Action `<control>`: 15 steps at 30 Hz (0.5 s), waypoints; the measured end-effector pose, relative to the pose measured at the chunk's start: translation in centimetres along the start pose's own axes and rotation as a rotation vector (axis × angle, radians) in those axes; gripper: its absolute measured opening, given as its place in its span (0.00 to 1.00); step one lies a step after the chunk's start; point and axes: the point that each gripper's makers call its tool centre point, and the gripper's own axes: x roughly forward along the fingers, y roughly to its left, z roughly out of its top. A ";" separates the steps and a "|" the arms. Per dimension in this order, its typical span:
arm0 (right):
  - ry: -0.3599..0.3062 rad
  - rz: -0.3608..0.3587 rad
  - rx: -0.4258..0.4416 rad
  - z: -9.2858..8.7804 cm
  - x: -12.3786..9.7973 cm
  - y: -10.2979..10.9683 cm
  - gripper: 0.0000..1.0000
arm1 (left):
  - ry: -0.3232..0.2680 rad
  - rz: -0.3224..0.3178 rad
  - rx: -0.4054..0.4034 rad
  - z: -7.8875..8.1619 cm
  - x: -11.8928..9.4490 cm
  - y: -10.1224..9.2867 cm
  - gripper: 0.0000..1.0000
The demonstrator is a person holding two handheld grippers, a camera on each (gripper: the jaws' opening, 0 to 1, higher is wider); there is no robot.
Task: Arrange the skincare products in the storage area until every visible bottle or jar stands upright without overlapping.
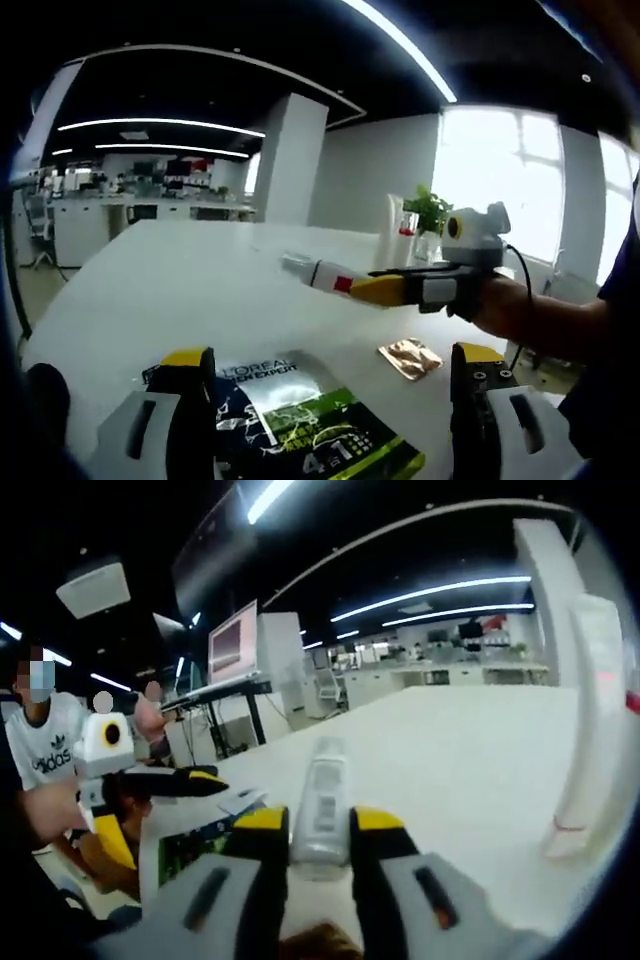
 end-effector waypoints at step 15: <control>-0.075 0.027 0.054 1.9 -1.7 1.6 0.21 | -0.138 -0.129 -0.228 3.1 0.4 -1.7 0.99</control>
